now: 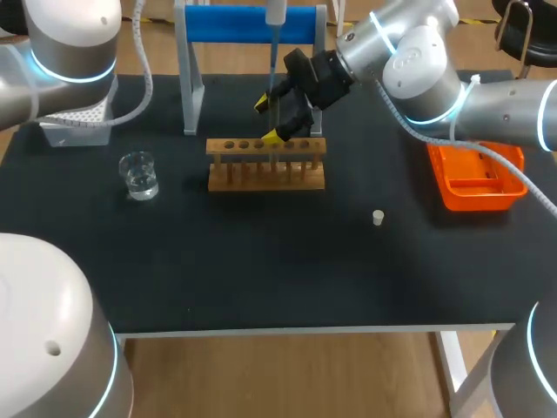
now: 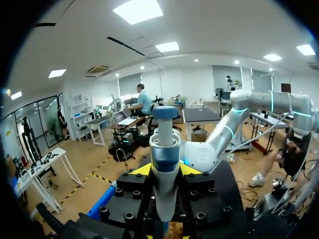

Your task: Invert the test tube, pick up the pipette, mount the tip to pipette, aspirate from beaker and dispense into the tube, eject the tip, return the pipette, and cap with the stopper.

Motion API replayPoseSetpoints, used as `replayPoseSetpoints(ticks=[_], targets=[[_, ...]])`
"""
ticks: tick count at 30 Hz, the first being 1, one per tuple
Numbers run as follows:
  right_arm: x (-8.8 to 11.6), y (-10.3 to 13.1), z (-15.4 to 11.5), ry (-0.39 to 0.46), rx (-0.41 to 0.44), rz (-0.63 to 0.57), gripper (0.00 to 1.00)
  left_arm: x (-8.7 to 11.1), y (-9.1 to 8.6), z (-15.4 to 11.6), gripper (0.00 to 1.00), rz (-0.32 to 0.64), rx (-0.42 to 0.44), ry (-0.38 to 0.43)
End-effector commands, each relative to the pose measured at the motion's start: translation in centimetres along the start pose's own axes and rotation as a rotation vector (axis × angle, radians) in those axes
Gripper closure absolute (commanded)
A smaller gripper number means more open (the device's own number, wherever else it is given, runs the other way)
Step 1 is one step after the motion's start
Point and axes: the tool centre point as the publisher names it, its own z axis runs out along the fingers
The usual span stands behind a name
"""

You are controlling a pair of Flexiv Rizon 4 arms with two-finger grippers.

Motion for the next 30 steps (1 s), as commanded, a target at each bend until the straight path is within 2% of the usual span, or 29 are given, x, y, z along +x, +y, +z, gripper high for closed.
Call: replayPoseSetpoints(ticks=[1,15,30], targets=[[0.06,0.04,-0.05,-0.001,0.002,0.0,0.0,-0.23,0.35,0.12,1.0,-0.003,0.008,0.008],[0.06,0.04,-0.05,-0.001,0.002,0.0,0.0,-0.05,1.21,0.34,1.0,-0.037,0.01,0.011],[0.06,0.04,-0.05,-0.001,0.002,0.0,0.0,-0.06,1.24,0.21,1.0,-0.041,0.011,0.002]])
